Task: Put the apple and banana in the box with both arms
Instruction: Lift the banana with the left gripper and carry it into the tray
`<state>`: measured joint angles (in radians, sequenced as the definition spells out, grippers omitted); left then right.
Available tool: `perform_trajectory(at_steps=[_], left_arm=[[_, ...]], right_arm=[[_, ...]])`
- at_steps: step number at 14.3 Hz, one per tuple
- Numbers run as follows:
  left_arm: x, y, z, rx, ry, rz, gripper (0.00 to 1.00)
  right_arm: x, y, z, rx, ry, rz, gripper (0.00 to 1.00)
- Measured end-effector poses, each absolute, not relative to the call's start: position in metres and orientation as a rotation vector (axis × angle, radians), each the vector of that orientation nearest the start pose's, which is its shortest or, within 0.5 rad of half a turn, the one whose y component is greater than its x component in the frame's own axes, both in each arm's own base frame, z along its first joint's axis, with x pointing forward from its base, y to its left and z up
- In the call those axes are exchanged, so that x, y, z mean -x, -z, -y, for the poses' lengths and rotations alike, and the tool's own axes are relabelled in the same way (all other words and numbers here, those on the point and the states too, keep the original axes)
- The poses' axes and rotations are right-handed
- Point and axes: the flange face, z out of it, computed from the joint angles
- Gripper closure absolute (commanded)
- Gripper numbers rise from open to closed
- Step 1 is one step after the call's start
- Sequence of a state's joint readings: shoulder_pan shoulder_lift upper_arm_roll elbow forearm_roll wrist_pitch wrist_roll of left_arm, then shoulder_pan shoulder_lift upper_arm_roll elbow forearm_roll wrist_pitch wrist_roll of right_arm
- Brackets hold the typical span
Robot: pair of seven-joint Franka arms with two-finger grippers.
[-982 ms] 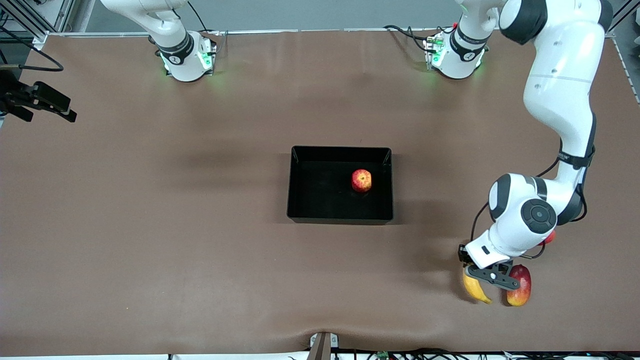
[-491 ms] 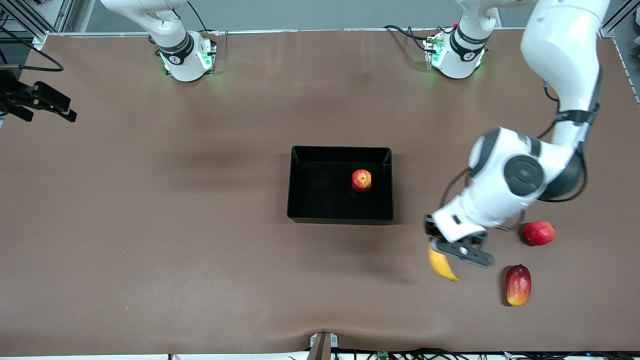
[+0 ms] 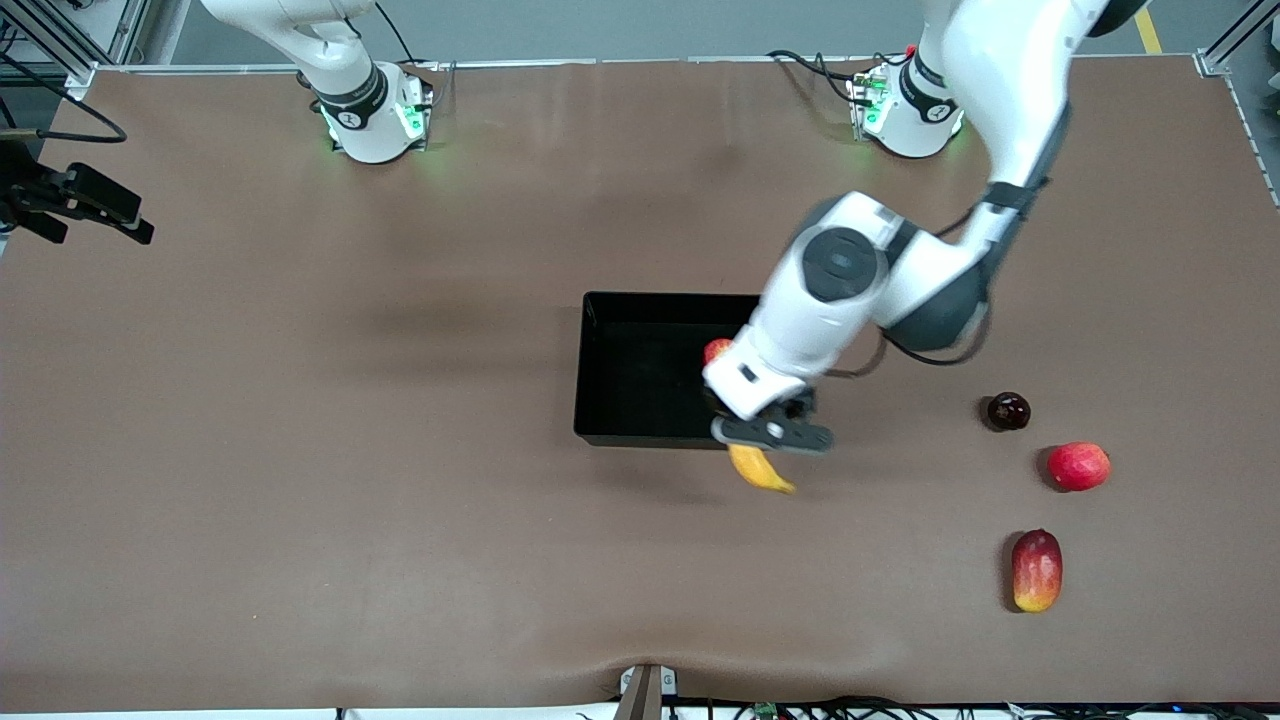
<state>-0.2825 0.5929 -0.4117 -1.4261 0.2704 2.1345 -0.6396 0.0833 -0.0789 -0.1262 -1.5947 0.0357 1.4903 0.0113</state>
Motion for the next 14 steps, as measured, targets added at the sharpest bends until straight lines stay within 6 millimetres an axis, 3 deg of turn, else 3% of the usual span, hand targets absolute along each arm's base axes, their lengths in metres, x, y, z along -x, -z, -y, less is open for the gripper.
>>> perform_trajectory(at_steps=[2,9,14], left_arm=[[-0.583,-0.379,0.432,3.191,0.244,-0.135,1.00],[-0.515,-0.319,0.515,3.133,0.220,-0.230,1.00],[-0.503,-0.289,0.536,3.176,0.234,-0.276,1.00]], right_arm=[[-0.521,-0.648,0.023,3.094,-0.040,-0.084,0.00],[-0.521,-0.648,0.024,3.093,-0.042,-0.089,0.00],[-0.522,-0.647,0.025,3.093,-0.044,-0.090,0.00]])
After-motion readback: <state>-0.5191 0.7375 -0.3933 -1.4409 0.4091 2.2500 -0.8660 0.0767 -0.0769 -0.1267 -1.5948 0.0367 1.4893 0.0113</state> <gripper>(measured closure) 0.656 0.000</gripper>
